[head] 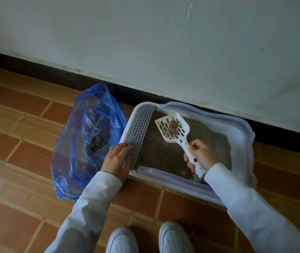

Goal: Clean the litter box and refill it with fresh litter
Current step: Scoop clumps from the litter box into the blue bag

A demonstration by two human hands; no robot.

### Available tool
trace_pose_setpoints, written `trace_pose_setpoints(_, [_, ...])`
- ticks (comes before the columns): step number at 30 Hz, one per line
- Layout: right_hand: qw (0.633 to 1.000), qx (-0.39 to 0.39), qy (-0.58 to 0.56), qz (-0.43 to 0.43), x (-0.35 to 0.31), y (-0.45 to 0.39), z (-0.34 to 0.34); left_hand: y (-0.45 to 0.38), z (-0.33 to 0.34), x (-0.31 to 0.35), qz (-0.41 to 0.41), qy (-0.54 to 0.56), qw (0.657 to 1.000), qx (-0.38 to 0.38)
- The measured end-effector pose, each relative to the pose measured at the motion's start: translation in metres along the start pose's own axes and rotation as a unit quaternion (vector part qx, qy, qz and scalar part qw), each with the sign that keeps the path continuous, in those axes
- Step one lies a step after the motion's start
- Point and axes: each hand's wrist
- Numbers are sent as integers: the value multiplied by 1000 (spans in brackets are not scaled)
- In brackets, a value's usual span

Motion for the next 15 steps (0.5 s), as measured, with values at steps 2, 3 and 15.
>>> trace_pose_setpoints(2, [1000, 5, 1, -7, -1, 4, -4, -1, 1, 1, 2, -9, 1000, -11])
trace_pose_setpoints(3, [1000, 5, 1, -11, -3, 5, -5, -2, 2, 1, 2, -12, 1000, -15])
trace_pose_setpoints(15, [999, -17, 2, -41, -8, 15, -4, -2, 1, 1, -2, -22, 1000, -19])
Point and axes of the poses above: each hand's wrist, its own y-axis away from the middle knuckle, its own z-axis out of the palm, x = y × z, and after that the axes turned 12 degrees about -y, right-handed
